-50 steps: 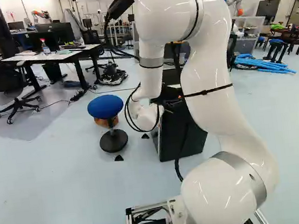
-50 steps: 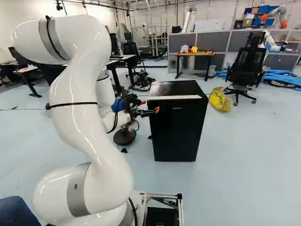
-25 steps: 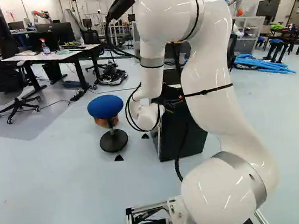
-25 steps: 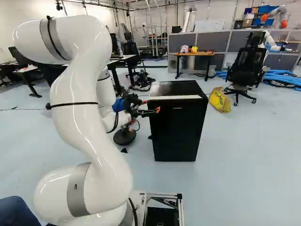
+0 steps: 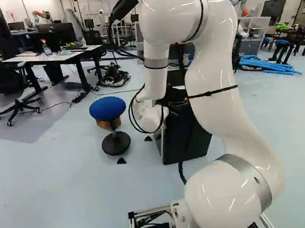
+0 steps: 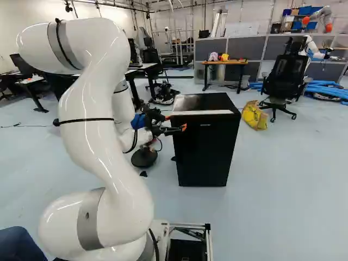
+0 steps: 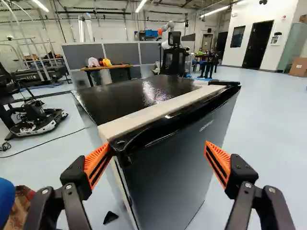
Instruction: Grab a drink from the fridge
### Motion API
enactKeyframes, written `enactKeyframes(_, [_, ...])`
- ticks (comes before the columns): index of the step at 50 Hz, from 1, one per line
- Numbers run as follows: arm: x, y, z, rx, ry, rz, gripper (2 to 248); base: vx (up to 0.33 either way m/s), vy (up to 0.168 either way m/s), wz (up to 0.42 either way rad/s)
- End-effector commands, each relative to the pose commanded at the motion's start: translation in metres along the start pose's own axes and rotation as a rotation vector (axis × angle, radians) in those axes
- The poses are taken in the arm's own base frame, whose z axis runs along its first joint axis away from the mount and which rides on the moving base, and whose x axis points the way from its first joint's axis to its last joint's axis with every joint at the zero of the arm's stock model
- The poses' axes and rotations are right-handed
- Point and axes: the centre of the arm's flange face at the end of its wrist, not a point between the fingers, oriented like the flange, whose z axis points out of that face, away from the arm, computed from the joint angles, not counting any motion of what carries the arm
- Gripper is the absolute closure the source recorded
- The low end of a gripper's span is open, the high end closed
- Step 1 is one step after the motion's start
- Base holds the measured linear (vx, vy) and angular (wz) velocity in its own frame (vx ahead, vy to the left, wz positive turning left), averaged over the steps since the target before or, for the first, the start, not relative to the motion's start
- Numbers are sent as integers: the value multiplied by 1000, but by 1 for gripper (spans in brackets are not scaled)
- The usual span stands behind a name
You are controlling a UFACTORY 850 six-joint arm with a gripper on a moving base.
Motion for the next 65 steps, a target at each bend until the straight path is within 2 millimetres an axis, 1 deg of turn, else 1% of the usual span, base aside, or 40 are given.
enactKeyframes(10, [0,2,-1,-18,0,3,3,0,0,0])
enactKeyframes(17, [0,5,-5,-26,-3,0,3,0,0,0])
enactKeyframes(24, [0,8,-14,-27,-8,-7,3,0,0,0])
enactKeyframes(39, [-1,17,-41,-15,-22,-28,3,0,0,0])
enactKeyframes(65, [1,20,-41,-63,-3,-21,3,0,0,0])
